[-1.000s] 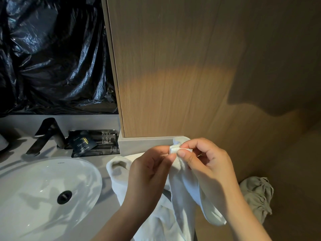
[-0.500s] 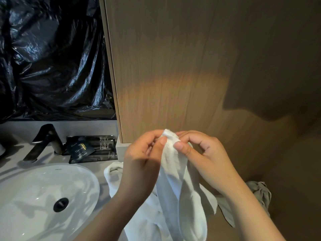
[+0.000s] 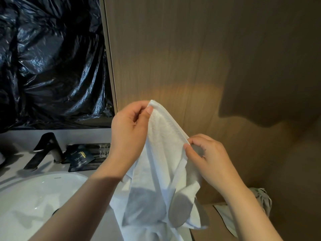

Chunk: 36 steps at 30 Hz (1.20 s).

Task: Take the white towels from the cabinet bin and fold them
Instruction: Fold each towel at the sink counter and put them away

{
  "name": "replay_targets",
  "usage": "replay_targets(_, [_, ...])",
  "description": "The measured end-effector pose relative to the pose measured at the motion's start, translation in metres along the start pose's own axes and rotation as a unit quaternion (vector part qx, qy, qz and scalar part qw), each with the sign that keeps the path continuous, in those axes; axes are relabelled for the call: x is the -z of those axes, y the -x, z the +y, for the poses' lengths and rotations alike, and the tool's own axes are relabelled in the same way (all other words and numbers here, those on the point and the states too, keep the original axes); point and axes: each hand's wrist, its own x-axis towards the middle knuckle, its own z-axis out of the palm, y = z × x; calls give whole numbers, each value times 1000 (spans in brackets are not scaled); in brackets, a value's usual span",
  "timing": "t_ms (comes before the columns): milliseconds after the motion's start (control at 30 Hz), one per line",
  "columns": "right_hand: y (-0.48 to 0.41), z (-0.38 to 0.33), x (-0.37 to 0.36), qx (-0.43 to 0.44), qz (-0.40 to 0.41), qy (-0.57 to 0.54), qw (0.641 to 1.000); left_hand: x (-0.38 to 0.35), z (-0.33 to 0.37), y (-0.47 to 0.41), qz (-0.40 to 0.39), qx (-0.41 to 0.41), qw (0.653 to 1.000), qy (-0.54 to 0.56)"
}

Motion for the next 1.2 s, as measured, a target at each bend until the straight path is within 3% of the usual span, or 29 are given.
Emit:
replay_targets(167, [-2,10,-2,-10,16,31,999,-2,-7,-4,-9,9,1000,-17])
replay_targets(500, [-3,38,11,-58,-28,134,989,15,-33,-18,16,53,994,-90])
replay_targets(900, [-8,68,28,-88,16,99,991,12,-36,-30,58,122,989,-65])
replay_targets(1067, [-8,67,49,6,43,164,986,15,-42,-37,70,125,987,-72])
replay_targets(1200, [-15,67,64,62,20,193,979,13,-53,-45,72,125,986,-81])
